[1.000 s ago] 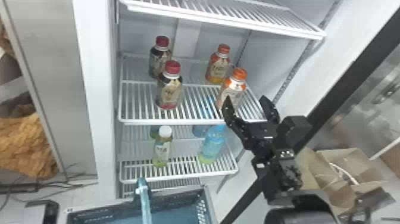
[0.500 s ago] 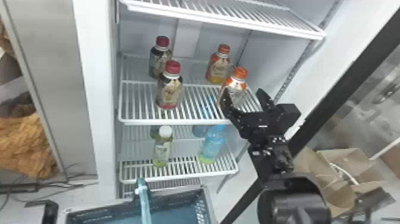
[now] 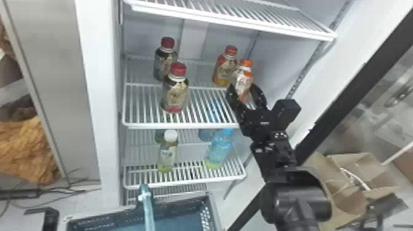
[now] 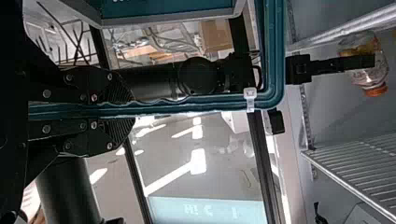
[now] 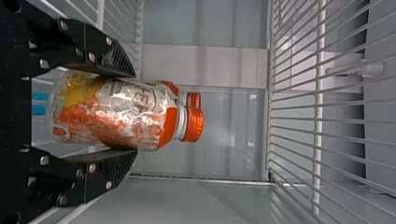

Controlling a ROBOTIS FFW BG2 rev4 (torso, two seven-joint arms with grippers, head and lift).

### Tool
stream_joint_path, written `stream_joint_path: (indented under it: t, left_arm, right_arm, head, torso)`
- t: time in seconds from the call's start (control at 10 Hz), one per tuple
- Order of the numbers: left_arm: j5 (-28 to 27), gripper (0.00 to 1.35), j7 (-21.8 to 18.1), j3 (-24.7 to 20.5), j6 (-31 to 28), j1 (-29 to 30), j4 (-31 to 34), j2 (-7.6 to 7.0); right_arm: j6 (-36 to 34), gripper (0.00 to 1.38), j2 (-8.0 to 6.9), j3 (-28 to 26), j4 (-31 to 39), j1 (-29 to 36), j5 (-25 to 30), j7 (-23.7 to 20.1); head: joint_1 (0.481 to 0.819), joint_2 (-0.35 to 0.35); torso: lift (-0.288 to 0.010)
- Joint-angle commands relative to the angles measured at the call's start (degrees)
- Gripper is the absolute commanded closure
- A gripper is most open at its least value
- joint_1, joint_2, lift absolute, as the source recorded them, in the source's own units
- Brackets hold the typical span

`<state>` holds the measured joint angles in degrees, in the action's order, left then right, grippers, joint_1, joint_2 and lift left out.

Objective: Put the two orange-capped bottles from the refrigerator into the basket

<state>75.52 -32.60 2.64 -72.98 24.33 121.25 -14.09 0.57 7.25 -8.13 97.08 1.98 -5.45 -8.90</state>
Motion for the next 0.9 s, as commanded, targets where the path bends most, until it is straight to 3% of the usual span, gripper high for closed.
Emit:
stream_joint_path:
  t: [0.0,0.2,0.5,0.7,0.8]
  left_arm:
    - [0.0,1.20,0.0,0.1,0.0,0.0,0.0,-0.06]
    - [0.0,1.20,0.0,-0.1,0.1,0.3,0.0,-0.06]
    - [0.0,1.20,0.0,0.0,0.3,0.1,0.0,0.12]
    - [0.0,1.20,0.0,-0.1,0.3,0.1,0.0,0.20]
    - [0.0,1.20,0.0,-0.2,0.4,0.1,0.0,0.20]
  right_arm:
    - [0.0,0.65,0.04,0.2,-0.1,-0.3,-0.3,0.0]
    - [1.3,0.66,0.04,1.4,2.4,1.5,-0.9,-0.1]
    - [3.1,0.66,-0.13,2.8,18.4,12.8,-5.2,0.0]
    - [-4.2,0.66,-0.13,3.1,32.9,24.2,-9.1,-0.9]
    - [-11.4,0.66,-0.22,2.9,40.8,29.9,-11.2,-1.8]
  head:
    - [0.695,-0.350]
    - [0.695,-0.350]
    - [0.695,-0.350]
    - [0.695,-0.350]
    - [0.695,-0.350]
  torso:
    - [-0.040]
    - [-0.040]
    - [-0.040]
    - [-0.040]
    - [-0.040]
